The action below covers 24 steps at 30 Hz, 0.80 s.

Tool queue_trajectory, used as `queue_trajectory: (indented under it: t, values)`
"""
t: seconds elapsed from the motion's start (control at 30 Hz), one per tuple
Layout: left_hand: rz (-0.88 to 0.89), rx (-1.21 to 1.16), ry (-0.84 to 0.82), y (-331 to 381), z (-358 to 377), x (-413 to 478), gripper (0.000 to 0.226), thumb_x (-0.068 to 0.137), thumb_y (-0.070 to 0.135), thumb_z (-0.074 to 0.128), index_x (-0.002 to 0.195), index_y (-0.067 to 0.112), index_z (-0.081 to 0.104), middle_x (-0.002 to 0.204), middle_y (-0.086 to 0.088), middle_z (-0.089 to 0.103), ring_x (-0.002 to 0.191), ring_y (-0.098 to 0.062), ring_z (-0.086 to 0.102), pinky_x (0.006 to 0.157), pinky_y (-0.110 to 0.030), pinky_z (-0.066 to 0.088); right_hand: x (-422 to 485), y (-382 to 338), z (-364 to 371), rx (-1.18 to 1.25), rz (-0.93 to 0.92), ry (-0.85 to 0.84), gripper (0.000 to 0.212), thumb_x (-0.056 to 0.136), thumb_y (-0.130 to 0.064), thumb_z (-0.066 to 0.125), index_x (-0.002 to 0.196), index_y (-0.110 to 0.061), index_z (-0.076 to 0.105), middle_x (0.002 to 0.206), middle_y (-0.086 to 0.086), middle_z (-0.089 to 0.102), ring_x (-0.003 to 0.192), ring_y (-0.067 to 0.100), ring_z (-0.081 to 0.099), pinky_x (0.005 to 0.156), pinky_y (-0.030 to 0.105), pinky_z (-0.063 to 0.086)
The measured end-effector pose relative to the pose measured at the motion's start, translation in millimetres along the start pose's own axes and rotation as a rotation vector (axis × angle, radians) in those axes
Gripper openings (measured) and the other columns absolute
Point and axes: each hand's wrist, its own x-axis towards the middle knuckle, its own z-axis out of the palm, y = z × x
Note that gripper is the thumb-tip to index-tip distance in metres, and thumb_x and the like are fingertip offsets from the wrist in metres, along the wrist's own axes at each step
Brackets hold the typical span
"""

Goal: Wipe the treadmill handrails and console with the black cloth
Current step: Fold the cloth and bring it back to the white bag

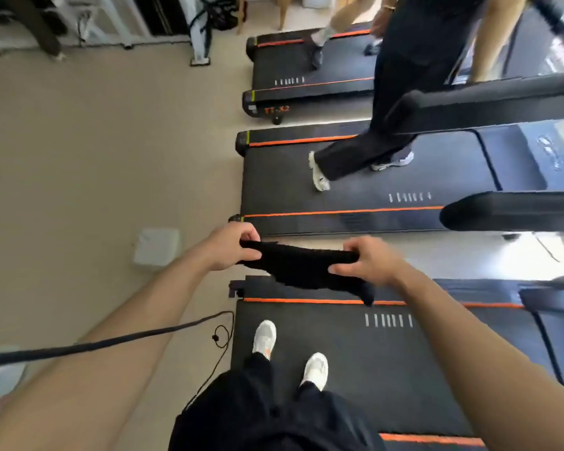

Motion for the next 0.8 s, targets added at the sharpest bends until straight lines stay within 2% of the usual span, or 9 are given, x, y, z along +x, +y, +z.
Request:
queue_trajectory:
  t: [0.07,0.13,0.3,0.37,0.43,0.53,0.6,0.7,0.8]
  values:
    - [-0.063,-0.114,0.107,-38.1,-17.4,-26.8,0.023,0.079,0.015,0.08,0.08,0.03,0.062,0.085,0.004,0.069,0.078,-0.014,0.062,0.075,-0.031,0.049,19.3,-27.3,7.1,0.075,-0.062,-0.087,0.045,0.076,-0.041,0.08,0.067,-0.011,0.049,0.058,-0.004,0.053,0.056,0.016,0.055,0.056,0.036,0.047]
    - [-0.142,-0.221,0.2,-76.0,-33.3,-55.8,0.024,0.076,0.012,0.082,0.076,0.026,0.063,0.077,0.0,0.069,0.07,-0.015,0.06,0.069,-0.032,0.048,38.3,-56.5,16.7,0.105,-0.13,-0.174,0.045,0.078,-0.034,0.081,0.07,-0.005,0.048,0.059,-0.002,0.049,0.055,0.015,0.051,0.056,0.038,0.047]
    - [-0.269,-0.436,0.397,-154.4,-61.0,-118.3,0.017,0.08,0.011,0.08,0.078,0.021,0.067,0.078,0.0,0.067,0.071,-0.013,0.059,0.064,-0.023,0.044,76.5,-145.5,52.2,0.184,-0.152,-0.446,0.031,0.094,-0.025,0.066,0.087,0.005,0.062,0.069,0.009,0.062,0.057,0.018,0.055,0.049,0.021,0.039]
    - [-0.318,-0.562,0.463,-187.5,-71.6,-143.8,0.012,0.084,0.01,0.076,0.084,0.02,0.07,0.083,0.002,0.071,0.076,-0.01,0.063,0.067,-0.018,0.046,90.7,-185.8,69.8,0.152,-0.149,-0.445,0.03,0.098,-0.017,0.052,0.09,0.009,0.063,0.074,0.015,0.06,0.062,0.022,0.053,0.048,0.023,0.037]
    - [-0.37,-0.67,0.528,-218.7,-81.4,-168.7,0.007,0.086,0.013,0.074,0.088,0.02,0.073,0.083,0.004,0.074,0.078,-0.01,0.066,0.074,-0.025,0.052,107.2,-221.7,87.3,0.137,-0.185,-0.447,0.026,0.097,-0.01,0.049,0.093,0.01,0.065,0.076,0.014,0.059,0.068,0.024,0.052,0.052,0.023,0.04]
    - [-0.421,-0.822,0.636,-258.6,-93.1,-201.9,0.009,0.089,0.011,0.071,0.088,0.02,0.074,0.072,0.009,0.074,0.072,-0.008,0.068,0.074,-0.031,0.055,122.6,-273.1,110.7,0.042,-0.252,-0.498,0.023,0.094,-0.005,0.056,0.091,-0.014,0.077,0.078,0.004,0.074,0.072,0.019,0.065,0.064,0.027,0.051]
    - [-0.453,-0.873,0.703,-280.1,-99.5,-217.2,0.008,0.088,0.01,0.072,0.09,0.017,0.074,0.077,0.004,0.074,0.075,-0.013,0.067,0.075,-0.035,0.055,127.6,-308.9,126.9,-0.044,-0.295,-0.466,0.031,0.089,-0.003,0.062,0.08,-0.029,0.077,0.073,-0.006,0.075,0.069,0.008,0.068,0.065,0.022,0.053]
    - [-0.542,-0.877,0.815,-308.8,-106.8,-231.6,0.007,0.084,0.016,0.077,0.086,0.022,0.074,0.089,-0.003,0.073,0.081,-0.015,0.067,0.074,-0.032,0.052,134.9,-358.7,152.7,-0.332,-0.398,-0.31,0.011,0.087,-0.013,0.065,0.082,-0.011,0.075,0.081,0.005,0.072,0.079,0.022,0.067,0.07,0.033,0.053]
    - [-0.651,-0.806,0.932,-331.9,-113.5,-238.5,0.006,0.083,0.02,0.077,0.084,0.022,0.072,0.085,0.004,0.069,0.076,-0.01,0.064,0.063,-0.019,0.045,152.6,-385.9,175.0,-0.252,-0.312,-0.19,0.019,0.083,-0.024,0.075,0.082,-0.006,0.069,0.076,0.005,0.066,0.075,0.027,0.063,0.055,0.027,0.045]
